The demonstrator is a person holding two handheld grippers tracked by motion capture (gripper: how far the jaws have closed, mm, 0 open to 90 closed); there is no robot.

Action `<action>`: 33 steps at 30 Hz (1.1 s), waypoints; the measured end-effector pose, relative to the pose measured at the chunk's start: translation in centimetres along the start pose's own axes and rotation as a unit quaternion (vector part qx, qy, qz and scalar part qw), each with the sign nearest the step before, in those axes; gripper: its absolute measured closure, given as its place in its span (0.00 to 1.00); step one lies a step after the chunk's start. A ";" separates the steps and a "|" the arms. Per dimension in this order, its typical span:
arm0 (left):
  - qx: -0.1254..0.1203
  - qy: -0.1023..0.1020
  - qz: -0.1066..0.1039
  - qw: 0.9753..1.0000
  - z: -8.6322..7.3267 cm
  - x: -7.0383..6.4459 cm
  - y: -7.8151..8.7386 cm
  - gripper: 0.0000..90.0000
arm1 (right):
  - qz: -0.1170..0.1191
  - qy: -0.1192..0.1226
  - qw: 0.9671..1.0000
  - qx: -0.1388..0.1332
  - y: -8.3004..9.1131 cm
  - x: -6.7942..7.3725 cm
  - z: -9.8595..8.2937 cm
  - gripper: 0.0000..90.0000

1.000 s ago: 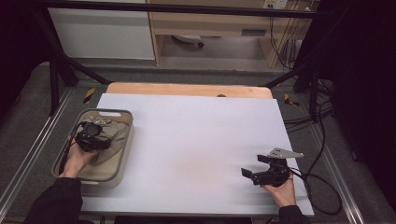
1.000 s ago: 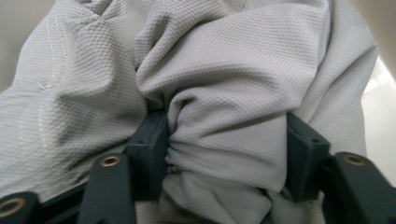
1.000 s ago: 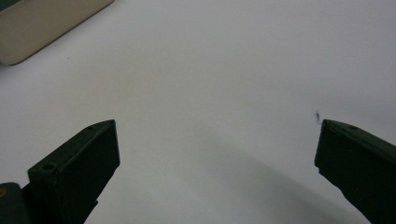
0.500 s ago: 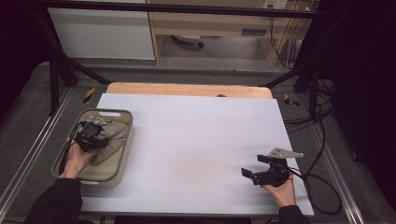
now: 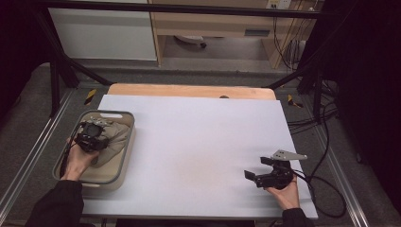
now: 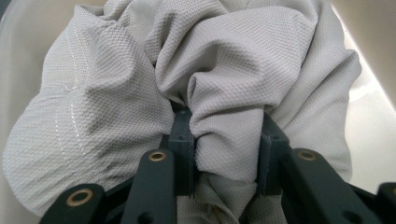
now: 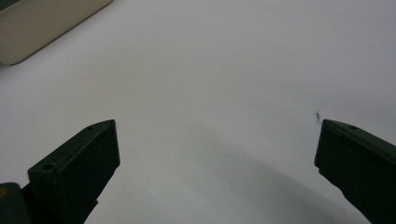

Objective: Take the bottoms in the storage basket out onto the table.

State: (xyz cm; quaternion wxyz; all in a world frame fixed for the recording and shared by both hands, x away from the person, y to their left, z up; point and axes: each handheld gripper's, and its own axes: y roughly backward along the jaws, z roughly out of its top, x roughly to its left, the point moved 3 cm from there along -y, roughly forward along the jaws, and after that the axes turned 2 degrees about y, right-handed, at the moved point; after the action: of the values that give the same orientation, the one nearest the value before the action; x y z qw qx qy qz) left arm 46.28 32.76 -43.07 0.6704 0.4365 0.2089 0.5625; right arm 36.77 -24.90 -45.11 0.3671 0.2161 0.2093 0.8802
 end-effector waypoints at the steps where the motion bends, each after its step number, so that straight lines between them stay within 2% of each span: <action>1: 0.000 0.001 0.000 1.000 0.0 0.0 0.0 0.73 | 0.000 0.000 1.000 0.000 0.0 0.0 0.0 0.01; 5: -0.006 0.010 -0.001 1.000 0.0 0.1 0.1 0.74 | -0.001 0.000 1.000 0.000 0.0 0.0 0.0 0.01; 21: -0.013 0.022 0.000 1.000 0.1 0.2 0.5 0.76 | 0.000 -0.001 1.000 0.000 0.0 0.0 0.0 0.01; 33: -0.039 0.038 -0.006 0.998 0.2 0.4 1.3 0.77 | -0.001 0.000 1.000 0.000 0.0 0.0 0.0 0.01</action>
State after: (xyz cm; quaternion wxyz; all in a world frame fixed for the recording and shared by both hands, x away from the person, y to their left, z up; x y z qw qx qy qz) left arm 45.79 33.05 -41.83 0.6818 0.3870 0.2146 0.5826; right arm 36.80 -24.93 -45.11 0.3680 0.2164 0.2094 0.8797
